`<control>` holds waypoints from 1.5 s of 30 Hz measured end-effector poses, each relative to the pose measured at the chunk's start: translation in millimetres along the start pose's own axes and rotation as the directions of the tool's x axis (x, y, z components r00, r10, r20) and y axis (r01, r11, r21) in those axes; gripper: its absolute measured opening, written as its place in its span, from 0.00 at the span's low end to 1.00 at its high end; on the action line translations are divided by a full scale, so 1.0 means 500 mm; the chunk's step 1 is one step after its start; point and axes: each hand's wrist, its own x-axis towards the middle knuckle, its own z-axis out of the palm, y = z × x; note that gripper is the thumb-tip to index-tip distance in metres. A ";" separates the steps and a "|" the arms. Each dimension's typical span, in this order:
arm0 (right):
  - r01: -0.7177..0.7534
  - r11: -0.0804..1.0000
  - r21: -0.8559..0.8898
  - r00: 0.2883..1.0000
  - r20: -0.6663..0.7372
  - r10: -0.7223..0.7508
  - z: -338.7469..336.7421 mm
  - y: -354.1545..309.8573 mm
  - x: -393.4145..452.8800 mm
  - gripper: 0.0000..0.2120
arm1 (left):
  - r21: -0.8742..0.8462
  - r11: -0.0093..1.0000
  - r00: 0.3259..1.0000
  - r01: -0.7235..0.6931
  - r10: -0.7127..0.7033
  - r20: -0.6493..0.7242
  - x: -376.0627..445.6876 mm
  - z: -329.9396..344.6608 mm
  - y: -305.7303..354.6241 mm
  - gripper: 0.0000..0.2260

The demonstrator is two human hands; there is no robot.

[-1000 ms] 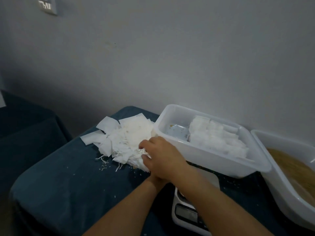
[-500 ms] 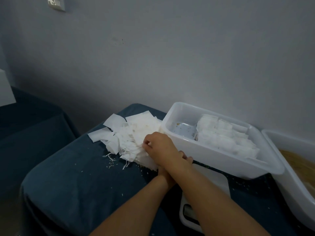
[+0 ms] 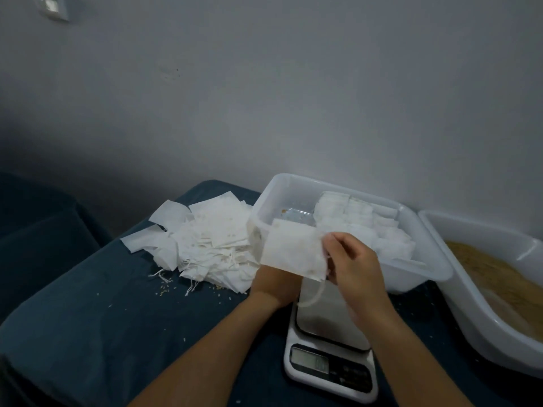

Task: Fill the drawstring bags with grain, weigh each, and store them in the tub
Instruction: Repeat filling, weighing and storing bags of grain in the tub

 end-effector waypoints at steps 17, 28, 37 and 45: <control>-0.176 0.983 0.044 0.977 -0.116 0.180 -0.128 0.073 -0.062 0.09 | -0.247 0.781 0.813 -0.573 0.506 -0.287 -0.103 -0.007 0.138 0.09; -0.155 0.978 0.136 0.987 -0.030 0.161 -0.125 0.051 -0.071 0.04 | -0.328 0.820 0.859 -0.469 0.337 -0.385 -0.099 -0.009 0.142 0.07; -0.093 0.990 0.102 0.993 -0.068 0.100 -0.125 0.067 -0.069 0.03 | -0.437 0.777 0.885 -0.454 0.333 -0.326 -0.103 -0.012 0.145 0.06; -0.073 0.997 0.015 0.995 -0.074 0.074 -0.126 0.074 -0.065 0.02 | -0.468 0.795 0.914 -0.387 0.264 -0.308 -0.103 -0.017 0.144 0.04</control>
